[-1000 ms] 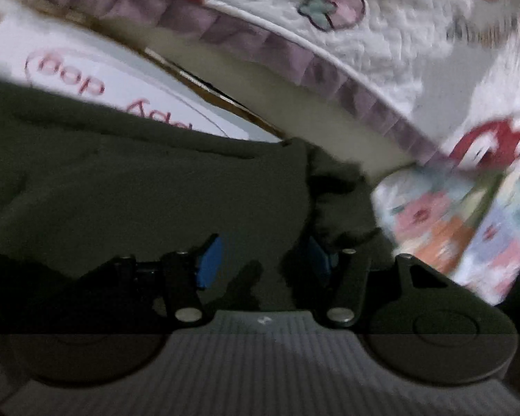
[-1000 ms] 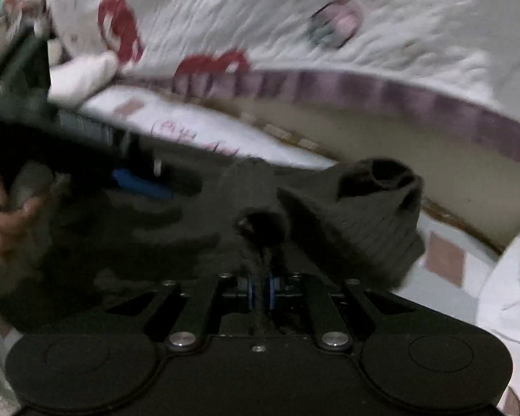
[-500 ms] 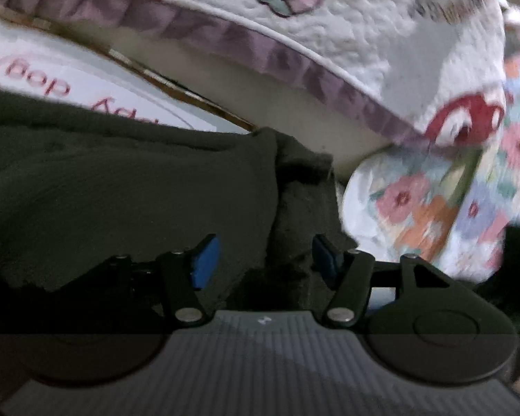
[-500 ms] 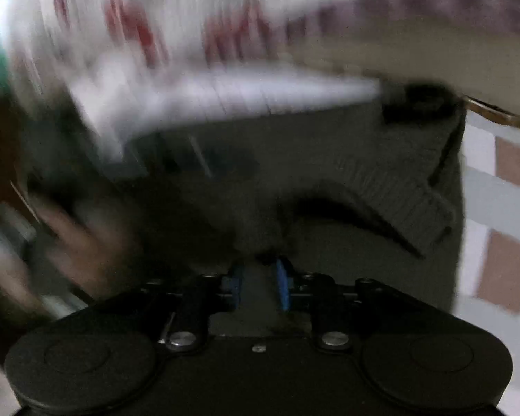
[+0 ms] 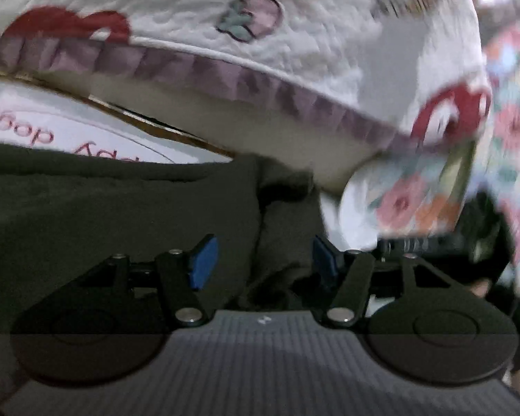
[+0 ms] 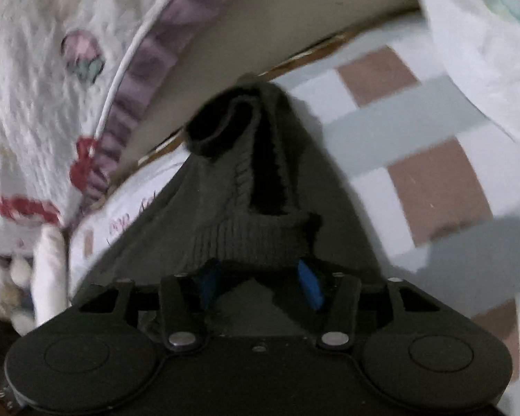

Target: Fold clothes

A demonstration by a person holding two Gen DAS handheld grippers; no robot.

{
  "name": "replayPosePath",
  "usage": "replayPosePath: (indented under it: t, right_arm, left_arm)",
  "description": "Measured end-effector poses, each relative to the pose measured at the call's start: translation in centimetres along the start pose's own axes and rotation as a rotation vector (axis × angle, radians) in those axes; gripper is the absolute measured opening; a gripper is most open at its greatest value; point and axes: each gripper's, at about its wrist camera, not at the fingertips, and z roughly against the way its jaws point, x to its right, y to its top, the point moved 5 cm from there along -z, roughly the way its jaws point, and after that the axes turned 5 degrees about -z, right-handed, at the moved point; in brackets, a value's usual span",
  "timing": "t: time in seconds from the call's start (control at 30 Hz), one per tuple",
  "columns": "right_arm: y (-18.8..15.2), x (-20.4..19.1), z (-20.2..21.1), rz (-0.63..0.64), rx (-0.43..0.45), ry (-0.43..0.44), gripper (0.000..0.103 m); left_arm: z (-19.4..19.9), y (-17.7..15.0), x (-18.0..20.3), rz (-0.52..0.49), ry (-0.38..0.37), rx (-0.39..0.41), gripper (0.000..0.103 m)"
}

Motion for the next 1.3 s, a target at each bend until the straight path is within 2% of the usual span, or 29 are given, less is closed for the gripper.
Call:
replayPosePath:
  t: [0.03,0.1,0.33,0.4,0.43,0.47,0.6,0.67,0.73,0.77,0.8,0.87,0.97,1.03,1.07,1.17,1.2,1.3]
  right_arm:
    - [-0.3,-0.1,0.0,0.013,0.002,-0.015,0.06]
    - [-0.5,-0.3,-0.5,0.024,0.006,-0.044,0.061]
    - [-0.3,0.0,1.4,0.079,0.074,-0.132,0.061]
    - [-0.1,0.0,1.8,0.102,0.112,-0.164,0.061]
    - [-0.1,0.2,2.1,0.106,0.129,-0.17,0.061]
    - [-0.1,0.4,2.1,0.108,0.136,-0.173,0.061]
    - [-0.3,0.0,0.8,0.159,0.102,-0.197,0.062]
    - [-0.1,-0.8,0.0,0.208,0.111,-0.2,0.062]
    - [0.1,-1.3,-0.5,0.23,0.125,-0.16,0.06]
    - [0.2,-1.6,-0.6,0.238,0.131,-0.132,0.049]
    - [0.2,-1.9,-0.5,0.243,0.137,-0.103,0.031]
    - [0.4,-2.7,0.0,0.265,0.17,-0.043,0.015]
    - [0.9,-3.6,1.1,0.271,0.229,0.068,0.013]
    - [1.4,-3.9,1.7,0.242,0.253,0.148,0.013]
    - [1.6,-4.0,1.9,0.23,0.257,0.178,0.013]
    - [1.5,-4.1,2.0,0.198,0.24,0.226,0.013]
    - [1.3,-4.1,2.0,0.185,0.229,0.24,0.013]
    - [1.2,-4.4,1.9,0.183,0.224,0.245,0.012]
  left_arm:
    - [-0.1,-0.3,0.1,0.009,-0.013,-0.002,0.045]
    - [-0.5,-0.5,0.1,0.012,-0.02,-0.02,0.039]
    - [-0.7,-1.6,0.9,-0.046,-0.036,-0.082,0.041]
    - [-1.2,-2.1,1.4,-0.104,-0.003,-0.117,0.04]
    - [-1.4,-2.3,1.4,-0.124,0.019,-0.13,0.028]
    - [-1.6,-2.6,1.4,-0.141,0.042,-0.141,0.023]
    - [-2.4,-3.5,1.3,-0.208,0.134,-0.185,0.018]
    - [-2.3,-3.4,0.8,-0.173,0.117,-0.181,0.018]
    - [-2.0,-3.2,0.6,-0.182,0.109,-0.175,0.018]
    - [-1.8,-3.0,0.7,-0.194,0.104,-0.169,0.018]
    - [-1.5,-2.8,0.9,-0.212,0.091,-0.154,0.018]
    - [-0.9,-2.2,1.6,-0.251,0.07,-0.094,0.018]
    - [-0.2,-1.5,2.8,-0.345,0.066,-0.025,0.026]
    - [-0.2,-1.5,3.7,-0.423,0.066,-0.018,0.039]
    - [-0.4,-1.5,4.1,-0.451,0.056,-0.018,0.042]
    - [-1.5,-1.0,4.2,-0.447,0.041,-0.042,0.045]
    - [-1.9,-0.8,4.2,-0.443,0.036,-0.051,0.052]
    - [-3.1,-0.3,4.2,-0.43,0.023,-0.078,0.053]
